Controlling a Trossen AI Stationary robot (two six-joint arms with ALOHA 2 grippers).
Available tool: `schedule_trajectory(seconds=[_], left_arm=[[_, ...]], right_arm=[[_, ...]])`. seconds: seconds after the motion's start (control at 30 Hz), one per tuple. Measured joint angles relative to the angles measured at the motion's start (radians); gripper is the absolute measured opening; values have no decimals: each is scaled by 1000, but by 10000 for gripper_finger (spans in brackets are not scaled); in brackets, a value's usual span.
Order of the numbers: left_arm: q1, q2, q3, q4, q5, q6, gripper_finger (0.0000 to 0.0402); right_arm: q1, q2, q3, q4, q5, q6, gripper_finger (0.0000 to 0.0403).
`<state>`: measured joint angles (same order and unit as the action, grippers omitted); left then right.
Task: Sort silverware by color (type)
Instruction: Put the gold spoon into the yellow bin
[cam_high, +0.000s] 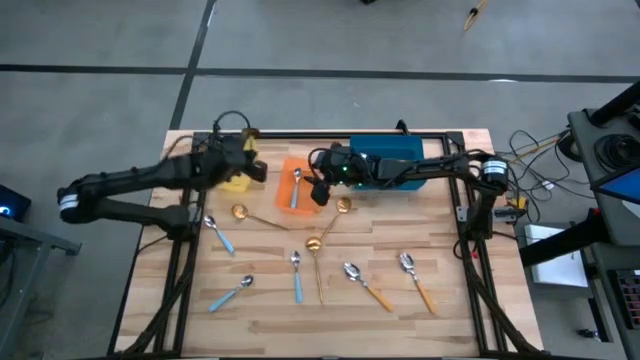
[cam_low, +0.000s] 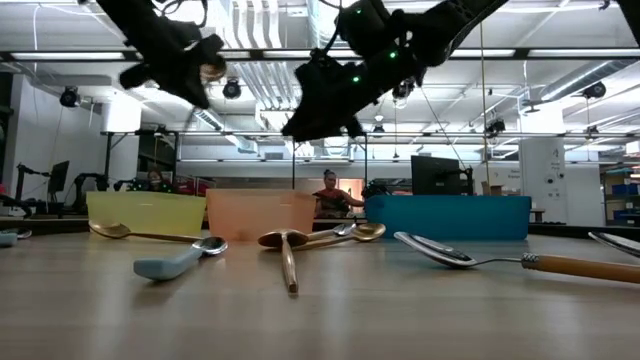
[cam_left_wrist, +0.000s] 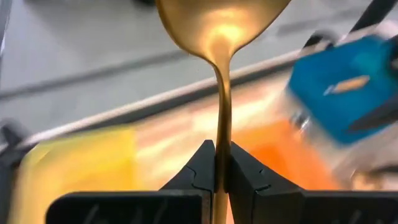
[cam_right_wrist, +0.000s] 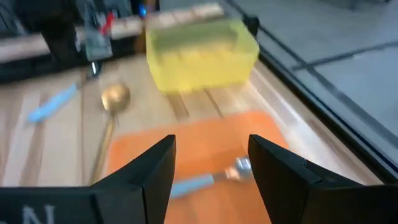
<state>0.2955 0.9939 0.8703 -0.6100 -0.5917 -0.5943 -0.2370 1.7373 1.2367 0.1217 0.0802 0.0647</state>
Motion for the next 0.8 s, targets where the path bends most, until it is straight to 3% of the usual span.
schedule_trajectory(seconds=[0.13, 0.27, 0.57, 0.8], left_arm=[[116, 15, 119, -247, 144, 5, 4], [236, 26, 151, -300, 299, 79, 4], [505, 79, 118, -316, 563, 222, 4], [619, 180, 118, -318, 723, 310, 4]], right_arm=[[-6, -69, -2, -161, -1, -49, 194], [-6, -152, -44, -257, 0, -64, 194], [-6, -444, -300, -119, -1, -106, 194], [-6, -622, -449, -12, -2, -105, 194]])
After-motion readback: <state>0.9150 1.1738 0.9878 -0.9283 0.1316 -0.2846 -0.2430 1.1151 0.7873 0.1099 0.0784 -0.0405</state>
